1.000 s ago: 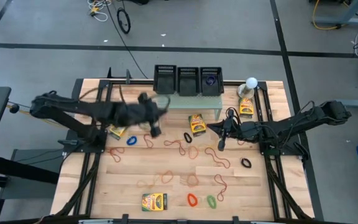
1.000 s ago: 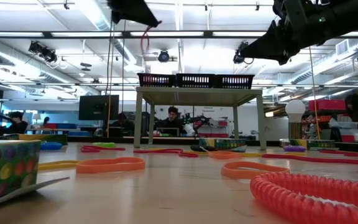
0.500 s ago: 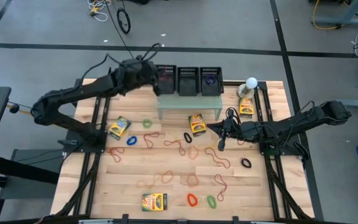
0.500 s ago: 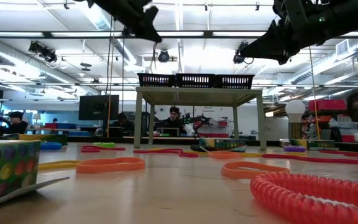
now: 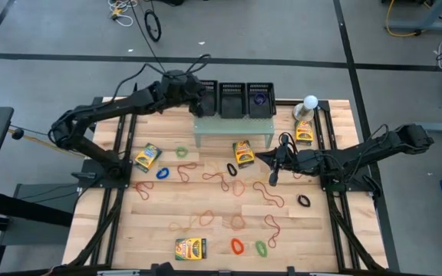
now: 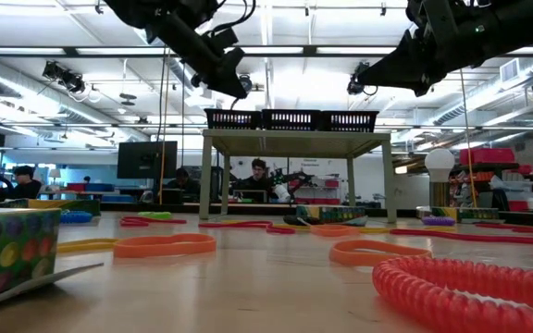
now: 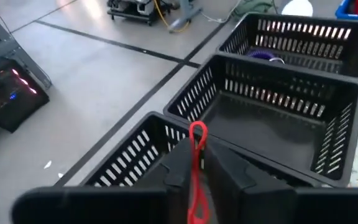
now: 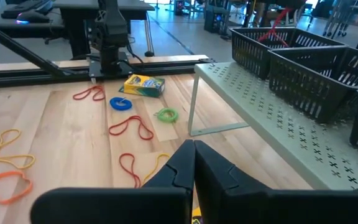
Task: Pick & Place Office Desk Supplies
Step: Put the red rubberband into the left black bin on the shelf, then put the green spring bracelet into the right black bin on the shelf
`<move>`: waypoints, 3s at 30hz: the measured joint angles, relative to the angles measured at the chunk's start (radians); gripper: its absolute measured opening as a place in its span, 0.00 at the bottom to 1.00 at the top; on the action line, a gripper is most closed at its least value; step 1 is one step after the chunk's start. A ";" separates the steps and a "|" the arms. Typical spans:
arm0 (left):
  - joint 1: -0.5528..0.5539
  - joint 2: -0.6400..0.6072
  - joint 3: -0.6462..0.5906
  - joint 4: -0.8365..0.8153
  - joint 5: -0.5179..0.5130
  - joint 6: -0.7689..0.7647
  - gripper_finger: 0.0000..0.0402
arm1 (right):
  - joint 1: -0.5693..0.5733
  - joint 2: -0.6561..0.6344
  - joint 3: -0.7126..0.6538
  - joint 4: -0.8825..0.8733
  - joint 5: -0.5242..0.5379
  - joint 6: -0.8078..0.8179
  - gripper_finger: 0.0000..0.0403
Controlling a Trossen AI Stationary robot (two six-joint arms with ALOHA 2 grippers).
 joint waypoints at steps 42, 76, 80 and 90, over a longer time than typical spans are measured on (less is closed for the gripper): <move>-0.479 -0.333 -0.365 -0.078 0.066 -0.057 0.02 | 0.000 0.000 0.000 -0.001 -0.020 0.004 0.03; -0.747 -0.175 -0.700 0.112 -0.382 -0.646 0.33 | 0.000 0.178 0.000 0.060 -0.045 0.184 0.03; -0.721 -0.175 -0.672 0.002 -0.359 -0.738 0.41 | -0.001 0.178 0.000 0.060 -0.045 0.168 0.03; -0.561 -0.103 -0.671 -0.005 -0.290 -0.716 0.61 | -0.001 0.178 0.000 0.059 -0.045 0.166 0.03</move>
